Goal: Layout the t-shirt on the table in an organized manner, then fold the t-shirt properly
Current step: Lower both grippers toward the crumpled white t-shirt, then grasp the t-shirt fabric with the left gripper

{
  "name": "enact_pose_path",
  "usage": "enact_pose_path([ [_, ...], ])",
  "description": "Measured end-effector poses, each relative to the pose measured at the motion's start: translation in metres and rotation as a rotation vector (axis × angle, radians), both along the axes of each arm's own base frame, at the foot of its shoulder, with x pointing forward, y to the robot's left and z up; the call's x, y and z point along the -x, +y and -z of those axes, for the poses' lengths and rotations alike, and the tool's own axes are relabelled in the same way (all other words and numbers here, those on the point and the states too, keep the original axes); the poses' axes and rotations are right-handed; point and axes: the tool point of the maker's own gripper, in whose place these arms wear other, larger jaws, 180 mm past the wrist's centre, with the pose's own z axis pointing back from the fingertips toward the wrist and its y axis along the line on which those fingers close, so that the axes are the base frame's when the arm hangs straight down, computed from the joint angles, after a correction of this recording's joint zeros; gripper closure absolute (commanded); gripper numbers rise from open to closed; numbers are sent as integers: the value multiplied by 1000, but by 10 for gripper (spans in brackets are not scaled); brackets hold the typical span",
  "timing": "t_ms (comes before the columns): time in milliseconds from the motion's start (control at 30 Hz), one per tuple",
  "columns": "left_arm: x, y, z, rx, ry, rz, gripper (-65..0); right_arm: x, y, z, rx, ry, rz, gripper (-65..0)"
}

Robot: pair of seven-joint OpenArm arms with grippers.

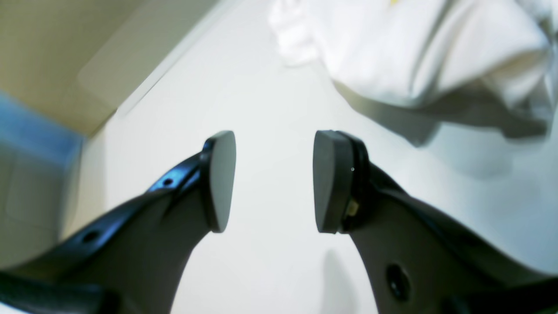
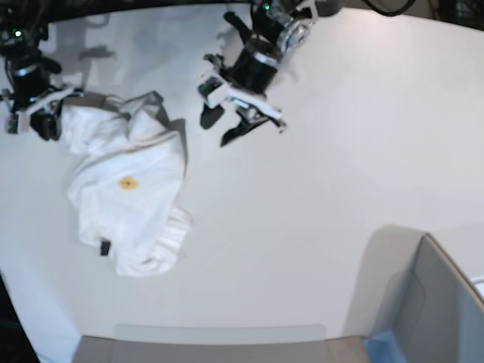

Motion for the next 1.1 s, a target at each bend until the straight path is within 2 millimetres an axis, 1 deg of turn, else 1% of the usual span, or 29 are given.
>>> enact_pose_path([
  [33,-6,-7,0,9,51,-47,-296,1,-7,3,8,17,-4,-120],
  [100,-6,-40,-24,73,23,48,-296,5,-18,6,6,17,17,-120],
  [167,2,-55,-20,71,85,120,-296,7,-21,12,7,25,7,-120],
  [200,1,-55,-18,77,97,113,-296,8,-23,14,10,30,15,-120],
  [300,4,-50,5,48,186,108,-296,7,-26,18,53,47,25,-120],
  [367,1,-46,13,28,203,100,-296,4,-25,20,75,52,28,-120],
  [500,-6,-55,3,67,184,119,-296,-2,-24,19,84,41,39,-120],
  [567,-8,-56,3,71,193,125,-296,-3,-20,19,87,41,12,-120],
  [667,-17,-56,12,51,211,126,-296,-2,-13,22,79,46,-9,-120],
  [800,-29,-67,27,28,243,122,-295,-1,-13,23,85,51,-11,-119],
  [900,-32,-77,24,62,210,147,-295,-1,-14,23,87,54,-11,-119],
  [1100,-34,-83,48,27,246,139,-295,0,-15,23,87,55,-9,-119],
])
